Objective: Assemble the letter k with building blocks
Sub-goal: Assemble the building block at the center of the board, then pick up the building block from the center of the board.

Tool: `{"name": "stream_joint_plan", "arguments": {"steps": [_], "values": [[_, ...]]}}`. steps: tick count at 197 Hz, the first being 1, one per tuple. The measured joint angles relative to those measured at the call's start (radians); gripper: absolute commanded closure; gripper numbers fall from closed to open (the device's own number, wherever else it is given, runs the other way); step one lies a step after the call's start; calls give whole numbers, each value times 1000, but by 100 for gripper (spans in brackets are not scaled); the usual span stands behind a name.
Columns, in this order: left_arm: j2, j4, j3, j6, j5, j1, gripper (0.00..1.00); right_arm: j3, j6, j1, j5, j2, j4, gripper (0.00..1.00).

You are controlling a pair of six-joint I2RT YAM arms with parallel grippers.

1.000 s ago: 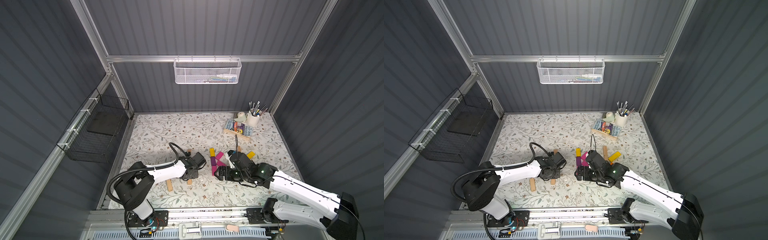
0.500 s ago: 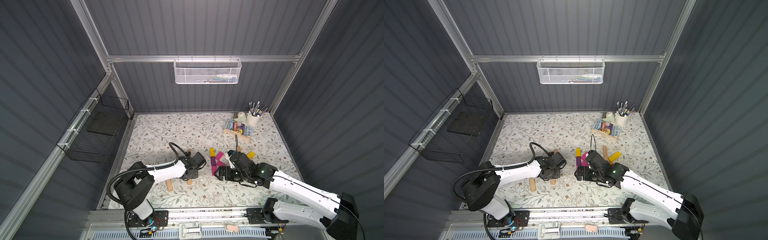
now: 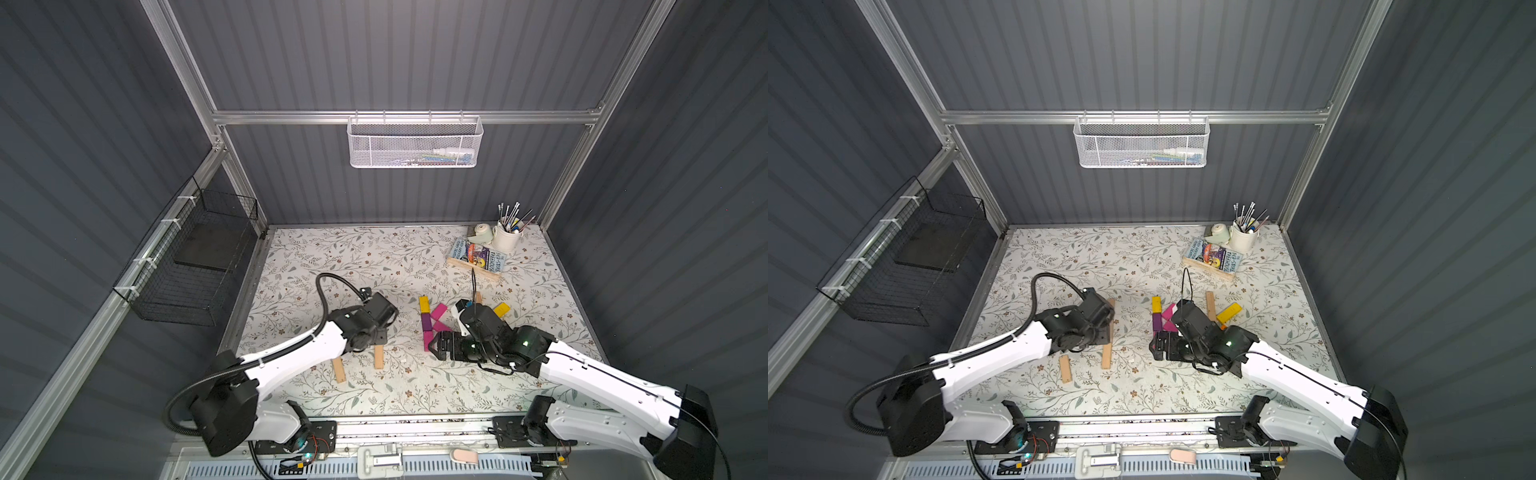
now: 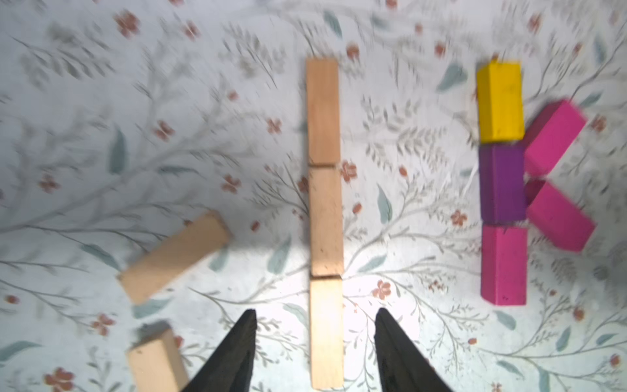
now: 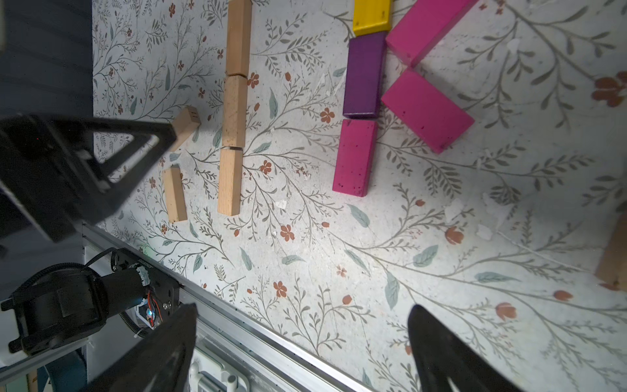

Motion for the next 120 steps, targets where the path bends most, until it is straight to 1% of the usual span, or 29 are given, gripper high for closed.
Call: {"name": "stream_joint_plan", "arguments": {"steps": [6, 15, 22, 32, 42, 62, 86, 120], "values": [[-33, -2, -4, 51, 8, 36, 33, 1, -3, 0, 2, 0, 0, 2], [-73, -7, -5, 122, 12, 94, 33, 2, -10, 0, 5, 0, 0, 2], [-95, -10, -5, 181, 11, 128, 36, 2, -13, 0, 6, 0, 0, 2], [-109, -14, -5, 262, 13, 163, 38, 2, -17, 0, 6, -2, 1, 2], [-107, -17, -5, 345, 37, 203, 36, 2, -21, 0, 6, -5, 2, 2], [-51, -39, 17, 495, 65, 246, 37, 3, -35, 0, 6, -13, 10, 2], [73, -86, 70, 674, 101, 282, 36, 4, -53, 0, 12, -19, 10, 1], [170, -129, 74, 868, 187, 306, 35, 5, -87, 0, 25, -45, 10, 1]]}}
